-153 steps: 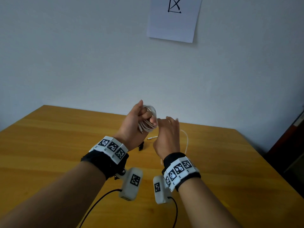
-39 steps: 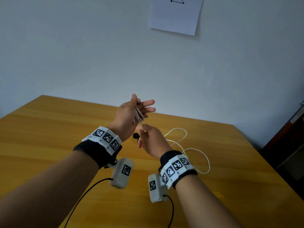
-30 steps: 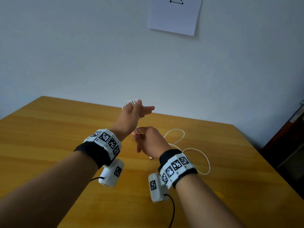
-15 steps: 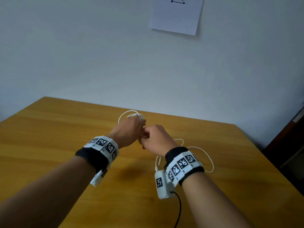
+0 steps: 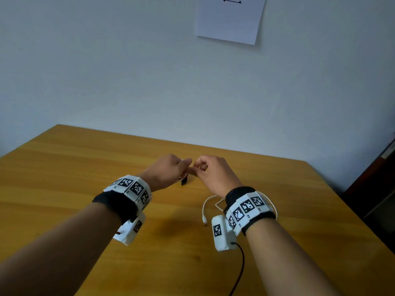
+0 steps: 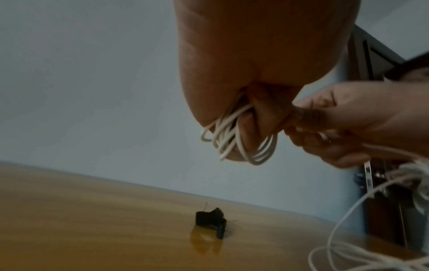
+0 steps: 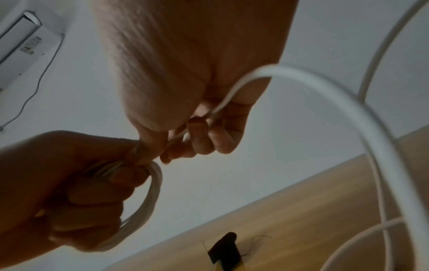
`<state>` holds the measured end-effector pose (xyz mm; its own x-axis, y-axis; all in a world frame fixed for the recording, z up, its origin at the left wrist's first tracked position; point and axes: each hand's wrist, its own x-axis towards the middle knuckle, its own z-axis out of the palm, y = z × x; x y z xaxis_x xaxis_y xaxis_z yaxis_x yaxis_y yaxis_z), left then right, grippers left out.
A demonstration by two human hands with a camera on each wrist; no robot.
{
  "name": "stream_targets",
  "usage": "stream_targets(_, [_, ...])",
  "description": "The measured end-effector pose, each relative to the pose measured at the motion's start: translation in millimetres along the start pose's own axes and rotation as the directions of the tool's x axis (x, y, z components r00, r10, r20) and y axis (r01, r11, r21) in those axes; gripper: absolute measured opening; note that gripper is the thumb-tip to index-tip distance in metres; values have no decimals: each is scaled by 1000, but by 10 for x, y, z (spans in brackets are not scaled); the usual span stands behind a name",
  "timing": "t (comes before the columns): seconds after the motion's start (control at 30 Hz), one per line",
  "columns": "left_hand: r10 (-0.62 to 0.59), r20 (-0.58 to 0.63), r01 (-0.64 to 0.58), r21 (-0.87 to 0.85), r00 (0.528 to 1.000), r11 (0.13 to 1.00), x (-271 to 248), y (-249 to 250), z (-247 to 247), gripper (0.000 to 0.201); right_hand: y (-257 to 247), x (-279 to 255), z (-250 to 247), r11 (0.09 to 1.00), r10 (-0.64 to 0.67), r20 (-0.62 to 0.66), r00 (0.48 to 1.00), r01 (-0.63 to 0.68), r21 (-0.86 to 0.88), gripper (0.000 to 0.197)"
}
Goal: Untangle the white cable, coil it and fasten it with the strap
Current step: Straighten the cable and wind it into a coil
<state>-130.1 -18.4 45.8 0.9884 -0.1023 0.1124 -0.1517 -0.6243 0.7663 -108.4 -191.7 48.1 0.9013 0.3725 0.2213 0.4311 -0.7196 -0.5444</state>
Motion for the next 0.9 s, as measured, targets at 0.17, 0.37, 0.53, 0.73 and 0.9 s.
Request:
stream_targets(0.17, [-122,105,152,-350,987,925,14,57,-26,59,88,-8,-13,991,-33,-23,999,30,-128,33])
stream_targets(0.37, [-140,250,281,-724,958,630,-21,158,-77,48,119,-60,-28,997,41,-74,996,-45,-56,54])
stream_targets(0.53, [-55,254,258,-905,965,339,-31,229,-99,48,135,-61,41,984,114,-94,989,-99,149,39])
stream_targets(0.73, [-18,194,195,-980,981,48,0,278,-159,47,165,-83,147,964,194,-34,980,-185,189,49])
stream_targets(0.9, [-41,166,159,-978,985,-136,-5,384,-123,42,116,-128,233,983,138,34,990,-141,114,49])
